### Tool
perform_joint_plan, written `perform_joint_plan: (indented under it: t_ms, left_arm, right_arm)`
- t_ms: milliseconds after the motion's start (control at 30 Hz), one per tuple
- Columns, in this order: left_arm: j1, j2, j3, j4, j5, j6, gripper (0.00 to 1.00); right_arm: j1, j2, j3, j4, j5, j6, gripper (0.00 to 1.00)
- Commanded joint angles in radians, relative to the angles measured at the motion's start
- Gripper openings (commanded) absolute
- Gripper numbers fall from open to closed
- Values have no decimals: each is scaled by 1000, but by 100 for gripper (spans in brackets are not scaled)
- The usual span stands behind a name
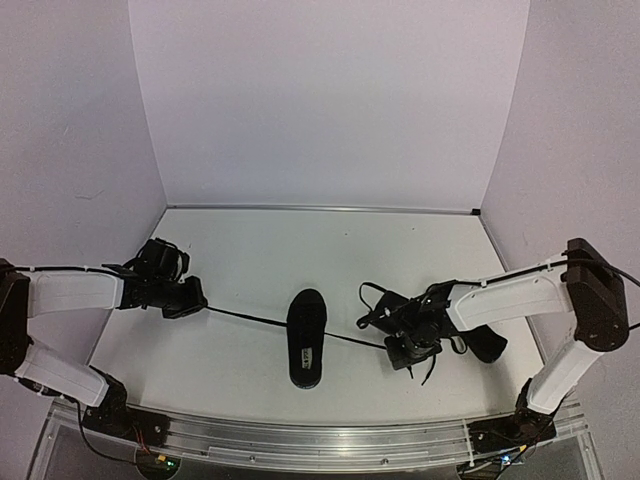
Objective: Tie the shoes
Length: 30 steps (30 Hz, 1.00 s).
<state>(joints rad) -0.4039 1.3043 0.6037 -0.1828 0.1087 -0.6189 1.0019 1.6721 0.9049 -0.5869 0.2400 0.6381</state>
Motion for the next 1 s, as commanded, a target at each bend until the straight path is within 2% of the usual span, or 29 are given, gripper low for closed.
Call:
perform_joint_plan:
  t_ms: [0,200,367,567,800,967]
  left_arm:
    - [19,-33,26,-28,-51,11,0]
    - [28,-68,41,-76,-98,85,0]
    - [18,45,37,-32,44,122,0]
    - [13,72,16,-36,12,126,0]
    - [15,40,32,-101,-63,107,0]
    - [16,-73,77,-127,-43,95,0]
  right_arm:
    - [1,-52,-37,-71,58,61,0]
    - [1,-27,-23,-51,48,40,0]
    - [1,45,49,41,-30,-48,0]
    - [2,140,139,65,-64,-115,0]
    - [1,103,95,39,1,-75,0]
    - [1,-36,78,3,85,5,0]
